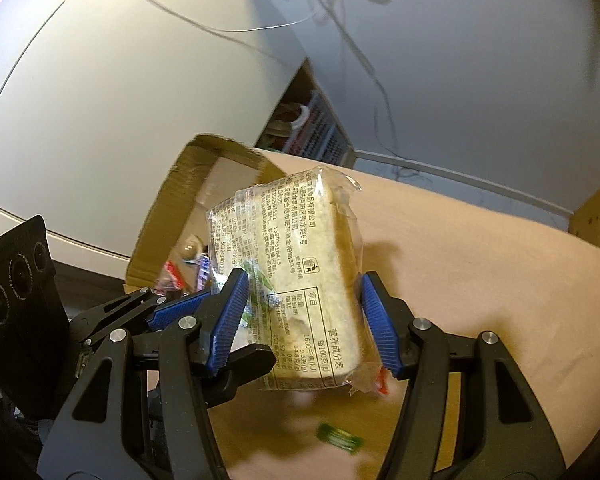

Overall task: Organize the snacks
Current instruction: 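Carry the bread loaf over the box with both tools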

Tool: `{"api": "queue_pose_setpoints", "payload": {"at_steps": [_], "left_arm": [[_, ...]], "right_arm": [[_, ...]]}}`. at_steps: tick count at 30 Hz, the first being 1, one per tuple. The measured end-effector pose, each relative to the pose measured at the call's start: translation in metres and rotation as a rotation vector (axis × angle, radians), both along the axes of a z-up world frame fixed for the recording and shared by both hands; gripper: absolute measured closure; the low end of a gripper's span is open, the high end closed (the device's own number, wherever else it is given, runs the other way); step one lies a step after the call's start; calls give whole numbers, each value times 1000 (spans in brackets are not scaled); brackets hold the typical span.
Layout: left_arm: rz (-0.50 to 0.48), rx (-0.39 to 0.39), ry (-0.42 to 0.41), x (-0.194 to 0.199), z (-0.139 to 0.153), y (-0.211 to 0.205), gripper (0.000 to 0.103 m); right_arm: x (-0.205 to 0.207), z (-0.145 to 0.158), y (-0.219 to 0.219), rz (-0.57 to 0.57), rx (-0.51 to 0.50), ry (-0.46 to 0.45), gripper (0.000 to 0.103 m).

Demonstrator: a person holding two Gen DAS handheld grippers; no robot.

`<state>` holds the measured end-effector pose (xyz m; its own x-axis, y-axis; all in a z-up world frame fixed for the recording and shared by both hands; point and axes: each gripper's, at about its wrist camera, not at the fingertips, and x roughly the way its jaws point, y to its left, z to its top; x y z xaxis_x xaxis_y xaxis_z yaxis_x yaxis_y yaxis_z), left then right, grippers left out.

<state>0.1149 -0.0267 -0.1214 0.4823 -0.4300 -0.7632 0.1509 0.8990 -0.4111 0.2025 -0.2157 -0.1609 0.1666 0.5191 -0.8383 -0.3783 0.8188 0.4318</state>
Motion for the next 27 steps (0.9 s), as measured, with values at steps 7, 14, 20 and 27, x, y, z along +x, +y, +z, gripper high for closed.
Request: {"api": "queue_pose_setpoints", "payload": {"at_steps": [7, 14, 20, 27], "left_arm": [[75, 6, -15, -5, 4, 39, 53], [138, 8, -15, -9, 3, 73, 53], [187, 8, -4, -9, -2, 98, 53], [230, 11, 22, -7, -14, 119, 53]], "right_arm": [[3, 10, 47, 68, 4, -13, 42], [4, 13, 84, 123, 2, -15, 42], [6, 9, 115, 156, 1, -4, 42], [6, -2, 146, 193, -10, 11, 42]]}}
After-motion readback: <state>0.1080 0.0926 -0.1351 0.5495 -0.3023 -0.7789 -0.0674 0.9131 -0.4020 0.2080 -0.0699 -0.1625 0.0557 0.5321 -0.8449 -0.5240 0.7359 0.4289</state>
